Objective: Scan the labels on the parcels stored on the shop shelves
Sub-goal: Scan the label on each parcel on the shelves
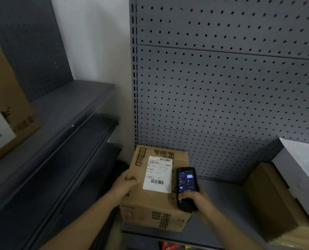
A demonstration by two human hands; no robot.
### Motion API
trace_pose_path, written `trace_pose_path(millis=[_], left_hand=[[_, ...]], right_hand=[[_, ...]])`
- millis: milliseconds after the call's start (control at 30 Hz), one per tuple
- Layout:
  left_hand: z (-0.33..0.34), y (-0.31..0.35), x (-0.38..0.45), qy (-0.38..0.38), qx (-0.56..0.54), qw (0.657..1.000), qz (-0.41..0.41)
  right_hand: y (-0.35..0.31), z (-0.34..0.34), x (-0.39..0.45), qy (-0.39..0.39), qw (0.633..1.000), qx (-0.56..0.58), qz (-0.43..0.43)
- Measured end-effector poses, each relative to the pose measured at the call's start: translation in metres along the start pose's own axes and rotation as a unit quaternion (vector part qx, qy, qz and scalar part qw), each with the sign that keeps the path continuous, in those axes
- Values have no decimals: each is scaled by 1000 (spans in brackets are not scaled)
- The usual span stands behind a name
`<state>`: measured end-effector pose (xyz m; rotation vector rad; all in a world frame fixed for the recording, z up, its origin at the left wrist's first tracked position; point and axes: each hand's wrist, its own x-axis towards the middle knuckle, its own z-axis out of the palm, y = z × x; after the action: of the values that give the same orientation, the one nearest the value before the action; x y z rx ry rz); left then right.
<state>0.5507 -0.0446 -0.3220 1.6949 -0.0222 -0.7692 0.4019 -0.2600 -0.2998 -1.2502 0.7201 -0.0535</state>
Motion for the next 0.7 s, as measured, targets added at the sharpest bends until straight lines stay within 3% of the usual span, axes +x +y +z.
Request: trace_pose_path(millis=[300, 533, 700], left_hand=[[38, 6, -19, -39, 9, 997, 67], [114, -6, -66, -68, 20, 991, 115], [176, -32, -112, -69, 43, 987, 142]], right_hand=[[1, -42, -23, 11, 1000, -9, -24], [9, -118, -85, 67, 997, -5, -35], [25, -175, -136, 60, 997, -3, -49]])
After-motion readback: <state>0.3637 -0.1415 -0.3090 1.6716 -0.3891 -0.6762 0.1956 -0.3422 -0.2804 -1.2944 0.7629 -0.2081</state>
